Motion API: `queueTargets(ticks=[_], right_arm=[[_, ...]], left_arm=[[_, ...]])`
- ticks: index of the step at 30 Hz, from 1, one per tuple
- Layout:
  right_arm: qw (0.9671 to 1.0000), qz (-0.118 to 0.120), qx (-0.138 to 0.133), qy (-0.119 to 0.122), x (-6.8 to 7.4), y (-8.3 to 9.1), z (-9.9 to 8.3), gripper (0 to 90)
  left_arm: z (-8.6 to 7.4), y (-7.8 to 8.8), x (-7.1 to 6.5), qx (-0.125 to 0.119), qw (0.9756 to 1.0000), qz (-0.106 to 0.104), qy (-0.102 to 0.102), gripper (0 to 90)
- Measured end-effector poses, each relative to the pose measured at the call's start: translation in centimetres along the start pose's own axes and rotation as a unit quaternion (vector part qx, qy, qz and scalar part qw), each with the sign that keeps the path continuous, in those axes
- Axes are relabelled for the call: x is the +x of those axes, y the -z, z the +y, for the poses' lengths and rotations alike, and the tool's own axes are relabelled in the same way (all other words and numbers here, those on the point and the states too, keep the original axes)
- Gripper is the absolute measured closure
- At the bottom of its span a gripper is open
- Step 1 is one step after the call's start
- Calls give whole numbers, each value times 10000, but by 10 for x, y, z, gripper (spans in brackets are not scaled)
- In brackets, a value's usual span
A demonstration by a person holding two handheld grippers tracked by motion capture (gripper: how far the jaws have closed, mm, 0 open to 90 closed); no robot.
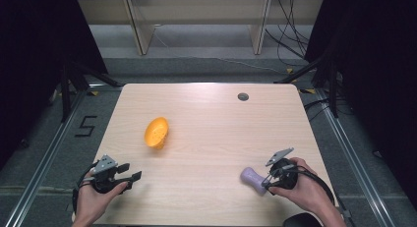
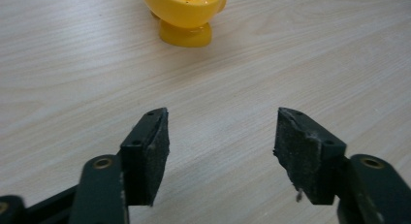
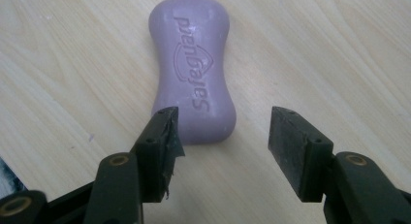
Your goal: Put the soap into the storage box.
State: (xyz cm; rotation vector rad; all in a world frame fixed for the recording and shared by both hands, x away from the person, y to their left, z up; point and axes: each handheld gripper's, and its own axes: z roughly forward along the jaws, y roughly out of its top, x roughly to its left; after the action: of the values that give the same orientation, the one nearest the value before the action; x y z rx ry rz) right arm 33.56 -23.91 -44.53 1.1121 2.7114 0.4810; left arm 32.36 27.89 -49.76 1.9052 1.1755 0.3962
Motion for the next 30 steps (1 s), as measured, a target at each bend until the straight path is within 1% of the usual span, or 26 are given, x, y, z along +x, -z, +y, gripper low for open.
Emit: queueTargets(ticks=[1,2,3,4,6,9,10,11,12,13,15,16,17,18,19,20,21,22,23,24,25,26,27,28,29,30], right_arm=[[10000,13,80,27,0,0,1,434],[9998,24,160,91,0,0,2,433],[9997,21,202,113,1,1,4,433],[9996,-10,239,166,0,1,5,434],[9991,-14,348,256,1,2,10,441],[9969,89,589,512,1,3,20,457],[9969,89,589,512,1,3,20,457],[9950,177,741,648,1,1,27,472],[9945,210,831,602,1,0,31,478],[9937,208,854,692,-1,-1,35,487],[9931,222,905,715,-2,-3,39,490],[9923,253,992,696,-3,-4,43,493],[9913,236,1057,748,-6,-6,50,491],[9905,233,1059,845,-8,-7,53,486],[9901,258,1041,907,-11,-8,56,484],[9901,258,1041,907,-11,-8,56,484],[9893,303,1174,815,-12,-10,62,483],[9882,338,1177,923,-12,-12,64,483],[9882,338,1177,923,-12,-12,64,483],[9877,403,1267,823,-11,-16,67,479],[9878,412,1278,791,-9,-17,68,473],[9870,480,1308,797,-9,-20,70,469],[9862,451,1387,787,-9,-22,71,467],[9855,460,1447,751,-8,-24,72,461],[9855,460,1447,751,-8,-24,72,461],[9843,516,1466,832,-9,-31,73,439]], left_arm=[[0,-2,-2,-59,9999,-34,117,346],[0,-1,-2,14,10000,-18,40,338],[0,-1,-2,21,10000,-21,19,328],[0,-2,-3,8,10000,-14,59,321],[0,-1,-3,44,10000,-8,31,317],[-1,-2,-4,28,10000,35,15,317],[-1,-2,-3,90,9999,37,-73,317],[-1,-3,-5,54,10000,54,19,318],[-1,-2,-6,36,10000,44,7,317],[-1,-2,-6,4,10000,46,-28,317],[0,-2,-7,-8,10000,44,-9,317],[0,-2,-6,8,10000,40,-43,317],[-1,-2,-5,33,9999,88,-58,314],[-1,-2,-3,85,9999,36,-129,312],[-1,-3,-3,13,10000,31,-49,311],[-1,-3,-3,13,10000,31,-49,311],[-2,-3,-2,-42,10000,62,5,311],[-1,-2,-1,13,10000,55,-15,311],[-1,-2,-1,13,10000,55,-15,311],[-1,-1,-1,-26,10000,57,4,311],[-1,-1,-1,-26,10000,57,4,311],[0,-1,-3,-65,10000,47,17,311],[0,-2,-4,-87,9999,87,31,311],[0,-2,-3,-82,9999,78,4,311],[0,-2,-3,-82,9999,78,4,311],[0,-2,-3,-39,10000,50,-20,311]])
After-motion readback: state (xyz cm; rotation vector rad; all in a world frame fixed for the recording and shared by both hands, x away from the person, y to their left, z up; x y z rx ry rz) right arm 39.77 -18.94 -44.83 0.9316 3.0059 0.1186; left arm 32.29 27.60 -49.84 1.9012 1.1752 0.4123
